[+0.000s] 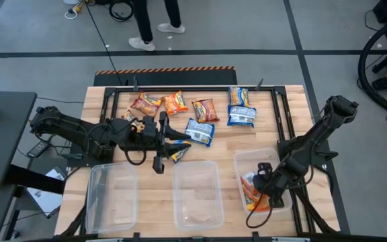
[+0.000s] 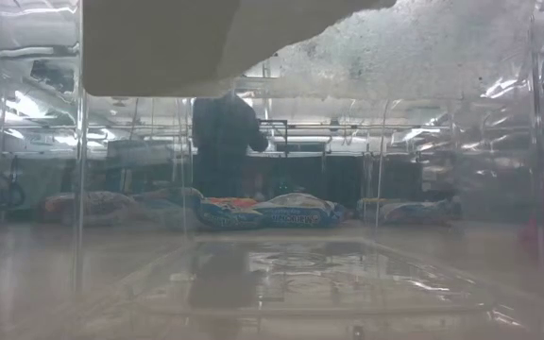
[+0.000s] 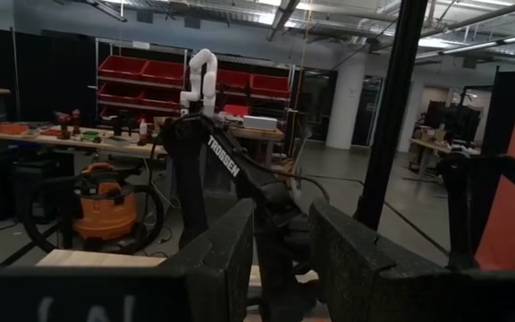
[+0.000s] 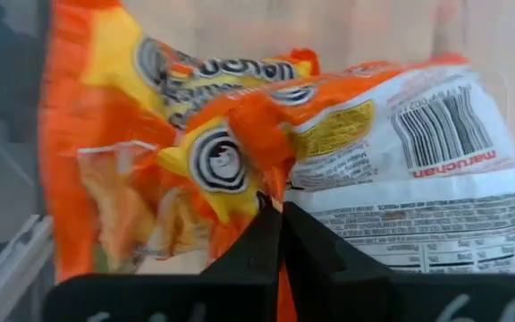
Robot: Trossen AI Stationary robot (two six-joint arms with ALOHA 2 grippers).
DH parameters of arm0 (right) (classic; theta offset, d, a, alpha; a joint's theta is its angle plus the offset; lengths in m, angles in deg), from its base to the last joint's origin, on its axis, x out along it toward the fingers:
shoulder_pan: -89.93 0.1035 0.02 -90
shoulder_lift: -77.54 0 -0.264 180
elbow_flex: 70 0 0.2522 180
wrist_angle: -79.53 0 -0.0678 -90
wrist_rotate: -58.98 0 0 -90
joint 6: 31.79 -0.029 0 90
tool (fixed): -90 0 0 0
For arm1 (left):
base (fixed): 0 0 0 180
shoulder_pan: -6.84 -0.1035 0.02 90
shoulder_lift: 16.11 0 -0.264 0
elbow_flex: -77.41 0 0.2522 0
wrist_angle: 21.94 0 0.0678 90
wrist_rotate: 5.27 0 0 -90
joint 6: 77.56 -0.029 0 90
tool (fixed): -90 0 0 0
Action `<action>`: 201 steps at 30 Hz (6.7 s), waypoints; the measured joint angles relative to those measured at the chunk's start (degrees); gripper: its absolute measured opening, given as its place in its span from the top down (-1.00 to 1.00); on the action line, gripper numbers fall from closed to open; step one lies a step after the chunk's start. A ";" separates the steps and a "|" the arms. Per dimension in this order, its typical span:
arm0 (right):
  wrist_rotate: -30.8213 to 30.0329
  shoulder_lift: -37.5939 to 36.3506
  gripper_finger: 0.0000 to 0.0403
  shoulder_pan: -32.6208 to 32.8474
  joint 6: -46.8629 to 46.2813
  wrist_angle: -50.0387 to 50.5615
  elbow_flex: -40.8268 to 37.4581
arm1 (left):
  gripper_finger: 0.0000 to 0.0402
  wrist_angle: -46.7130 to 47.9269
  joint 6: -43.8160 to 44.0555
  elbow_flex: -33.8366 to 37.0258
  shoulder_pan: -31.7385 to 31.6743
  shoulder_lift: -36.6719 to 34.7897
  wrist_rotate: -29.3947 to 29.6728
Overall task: Sort Maruchan noodles
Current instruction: Adjust the orange noodle pack on the right transparent bin, then put the orange noodle pack on the right transparent bin
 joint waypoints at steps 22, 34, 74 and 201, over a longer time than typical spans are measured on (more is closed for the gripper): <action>-4.76 -0.36 0.41 -2.67 2.82 13.79 11.50 | 0.42 4.42 0.80 0.00 -1.64 0.01 0.00; -26.59 -1.59 0.38 -9.07 5.20 29.67 28.00 | 0.42 36.02 17.43 -0.02 -17.26 3.67 4.96; -46.70 -18.10 -0.01 -26.96 18.76 39.20 30.81 | -0.17 47.87 -20.03 0.03 -39.91 37.75 8.98; -10.17 -12.23 0.31 -9.37 8.34 19.96 16.17 | 0.17 46.85 7.69 -30.86 -4.28 11.72 -4.64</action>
